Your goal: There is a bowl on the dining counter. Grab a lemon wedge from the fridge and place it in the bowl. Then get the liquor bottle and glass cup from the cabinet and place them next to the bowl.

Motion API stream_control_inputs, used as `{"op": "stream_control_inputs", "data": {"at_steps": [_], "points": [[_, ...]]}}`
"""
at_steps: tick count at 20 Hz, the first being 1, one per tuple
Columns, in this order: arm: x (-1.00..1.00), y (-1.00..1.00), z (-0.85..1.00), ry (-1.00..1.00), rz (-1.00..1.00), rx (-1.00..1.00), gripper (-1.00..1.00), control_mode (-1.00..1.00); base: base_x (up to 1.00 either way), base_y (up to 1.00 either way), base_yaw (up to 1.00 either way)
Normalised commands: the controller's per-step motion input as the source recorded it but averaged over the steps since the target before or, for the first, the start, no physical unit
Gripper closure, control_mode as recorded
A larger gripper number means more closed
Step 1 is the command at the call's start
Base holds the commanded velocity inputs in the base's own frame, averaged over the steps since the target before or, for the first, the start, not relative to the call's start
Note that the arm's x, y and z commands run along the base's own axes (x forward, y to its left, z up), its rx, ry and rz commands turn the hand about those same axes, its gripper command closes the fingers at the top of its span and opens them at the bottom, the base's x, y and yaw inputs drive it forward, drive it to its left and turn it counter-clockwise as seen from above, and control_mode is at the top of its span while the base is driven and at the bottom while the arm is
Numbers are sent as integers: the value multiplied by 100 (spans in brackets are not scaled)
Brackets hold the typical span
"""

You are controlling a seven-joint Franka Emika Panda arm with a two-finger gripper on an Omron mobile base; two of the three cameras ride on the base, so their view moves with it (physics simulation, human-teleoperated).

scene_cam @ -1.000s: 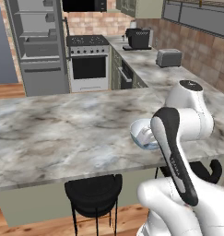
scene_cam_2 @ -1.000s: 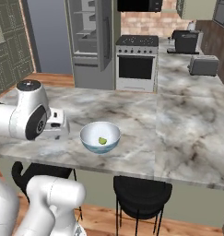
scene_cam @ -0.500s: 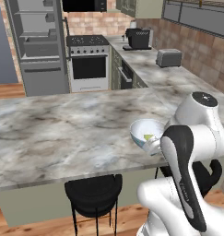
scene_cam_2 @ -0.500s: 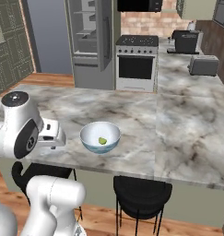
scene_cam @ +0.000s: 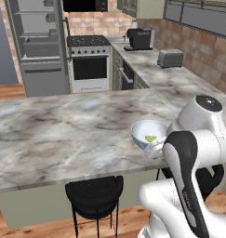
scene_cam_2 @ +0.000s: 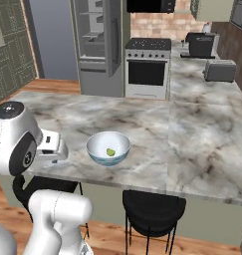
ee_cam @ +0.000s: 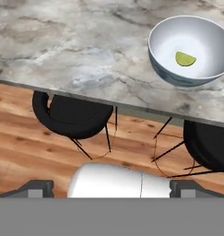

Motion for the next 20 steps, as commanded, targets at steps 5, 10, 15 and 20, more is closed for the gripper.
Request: {"op": "stream_control_inputs", "data": {"at_steps": [5,10,15,20], "points": [[-28,1,29,-28,0,1,-100,-100,0,0,0],[-52,6,20,-24,0,2,-100,-100,0,0,0],[-27,8,1,-7,5,0,-100,100,-46,25,15],[0,0,0,0,0,0,-100,100,-44,61,56]]}}
